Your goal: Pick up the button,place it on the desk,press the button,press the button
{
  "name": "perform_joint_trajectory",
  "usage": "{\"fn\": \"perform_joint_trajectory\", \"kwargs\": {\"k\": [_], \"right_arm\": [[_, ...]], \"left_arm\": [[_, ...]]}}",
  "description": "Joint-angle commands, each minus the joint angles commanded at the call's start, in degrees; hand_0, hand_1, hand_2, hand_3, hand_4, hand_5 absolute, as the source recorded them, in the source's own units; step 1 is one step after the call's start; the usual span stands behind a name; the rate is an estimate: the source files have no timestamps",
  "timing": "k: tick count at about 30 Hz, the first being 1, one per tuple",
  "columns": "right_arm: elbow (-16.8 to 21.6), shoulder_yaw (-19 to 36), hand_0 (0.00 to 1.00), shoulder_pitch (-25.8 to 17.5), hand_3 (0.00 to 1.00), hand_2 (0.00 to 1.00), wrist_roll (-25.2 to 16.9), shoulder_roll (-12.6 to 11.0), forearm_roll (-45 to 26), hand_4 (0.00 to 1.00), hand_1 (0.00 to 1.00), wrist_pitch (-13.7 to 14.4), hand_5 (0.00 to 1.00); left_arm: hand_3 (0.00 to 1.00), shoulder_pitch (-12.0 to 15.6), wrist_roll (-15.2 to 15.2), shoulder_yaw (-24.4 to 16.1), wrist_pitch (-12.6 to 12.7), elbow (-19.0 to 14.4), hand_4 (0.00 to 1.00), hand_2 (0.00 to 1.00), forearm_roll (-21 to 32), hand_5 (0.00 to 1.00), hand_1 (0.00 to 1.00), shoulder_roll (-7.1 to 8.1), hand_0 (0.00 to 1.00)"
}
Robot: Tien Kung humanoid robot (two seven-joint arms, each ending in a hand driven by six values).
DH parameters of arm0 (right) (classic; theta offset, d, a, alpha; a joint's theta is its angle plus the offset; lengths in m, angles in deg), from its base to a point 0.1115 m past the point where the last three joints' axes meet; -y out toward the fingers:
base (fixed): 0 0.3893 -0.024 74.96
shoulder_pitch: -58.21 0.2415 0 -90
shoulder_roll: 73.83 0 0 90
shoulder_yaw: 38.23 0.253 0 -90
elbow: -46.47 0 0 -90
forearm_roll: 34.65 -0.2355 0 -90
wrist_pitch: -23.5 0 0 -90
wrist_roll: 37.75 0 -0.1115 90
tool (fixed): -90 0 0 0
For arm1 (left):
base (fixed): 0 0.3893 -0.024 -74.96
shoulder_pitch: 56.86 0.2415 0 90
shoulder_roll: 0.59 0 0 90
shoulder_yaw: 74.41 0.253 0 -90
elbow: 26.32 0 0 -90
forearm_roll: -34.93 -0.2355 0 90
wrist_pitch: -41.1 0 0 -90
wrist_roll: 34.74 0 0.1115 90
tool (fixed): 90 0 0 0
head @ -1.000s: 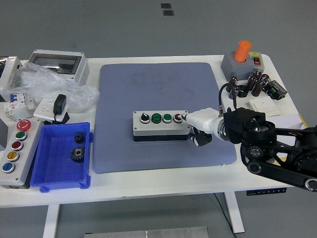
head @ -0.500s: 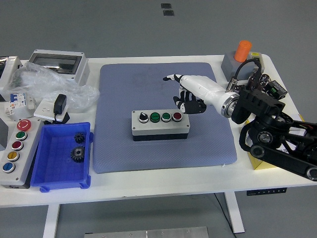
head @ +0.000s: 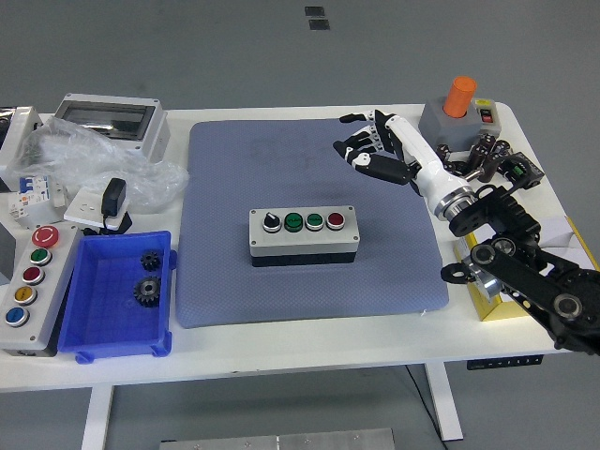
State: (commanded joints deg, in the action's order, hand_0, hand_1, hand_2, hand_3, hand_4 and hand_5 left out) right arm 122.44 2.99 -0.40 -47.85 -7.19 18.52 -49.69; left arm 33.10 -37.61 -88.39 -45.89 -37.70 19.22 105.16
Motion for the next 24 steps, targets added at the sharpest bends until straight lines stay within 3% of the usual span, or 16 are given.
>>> {"fn": "perform_joint_trajectory", "kwargs": {"k": [1, 6, 7, 12, 13, 14, 18, 19, 24], "right_arm": [[-0.5, 1.3, 0.794, -1.5, 0.730, 0.745, -1.9, 0.3, -2.2, 0.890, 0.718, -1.0, 0.735], [-2.0, 6.1, 0.794, -8.1, 0.730, 0.745, -9.8, 0.6, -12.1, 0.890, 0.718, -5.3, 0.735], [-2.2, 7.0, 0.841, -9.5, 0.737, 0.748, -11.3, 0.7, -14.1, 0.949, 0.736, -6.0, 0.900], [-3.4, 9.5, 0.841, -14.1, 0.737, 0.748, -17.5, 1.2, -22.3, 0.949, 0.736, -7.7, 0.900], [-3.6, 9.7, 0.883, -14.3, 0.727, 0.760, -18.2, 1.3, -23.5, 0.998, 0.790, -7.8, 0.998], [-3.7, 10.0, 0.883, -14.6, 0.727, 0.760, -18.9, 1.4, -25.0, 0.998, 0.790, -7.8, 0.998], [-4.0, 10.4, 0.883, -15.0, 0.727, 0.760, -20.1, 1.5, -29.0, 0.998, 0.790, -7.9, 0.998], [-4.1, 10.4, 0.959, -15.1, 0.727, 0.815, -20.3, 1.5, -29.7, 0.998, 0.865, -8.1, 0.998], [-4.1, 10.0, 0.959, -15.2, 0.727, 0.815, -21.2, 1.6, -32.4, 0.998, 0.865, -8.8, 0.998]], "left_arm": [[0.610, 0.0, 0.4, -0.1, 0.1, 0.0, 0.540, 0.606, -0.3, 0.280, 0.638, -0.01, 0.587], [0.610, 0.0, 1.3, -0.4, 0.2, -0.1, 0.540, 0.606, -1.1, 0.280, 0.638, 0.00, 0.587], [0.611, 0.1, 1.4, -0.4, 0.3, -0.1, 0.542, 0.605, -1.1, 0.282, 0.638, -0.01, 0.587], [0.611, 0.1, 1.8, -0.5, 0.3, -0.1, 0.542, 0.605, -1.3, 0.282, 0.638, -0.13, 0.587], [0.609, 0.1, 1.8, -0.5, 0.2, -0.1, 0.543, 0.604, -1.3, 0.287, 0.638, -0.14, 0.587], [0.609, 0.1, 1.9, -0.8, 0.2, -0.2, 0.543, 0.604, -1.5, 0.287, 0.638, -0.16, 0.587], [0.609, 0.2, 2.5, -1.4, 0.4, -0.2, 0.543, 0.604, -2.2, 0.287, 0.638, -0.13, 0.587], [0.610, 0.2, 2.6, -1.5, 0.5, -0.2, 0.562, 0.604, -2.2, 0.291, 0.636, -0.11, 0.587], [0.610, 0.5, 3.2, -1.4, 0.8, -0.3, 0.562, 0.604, -2.0, 0.291, 0.636, -0.01, 0.587]]}}
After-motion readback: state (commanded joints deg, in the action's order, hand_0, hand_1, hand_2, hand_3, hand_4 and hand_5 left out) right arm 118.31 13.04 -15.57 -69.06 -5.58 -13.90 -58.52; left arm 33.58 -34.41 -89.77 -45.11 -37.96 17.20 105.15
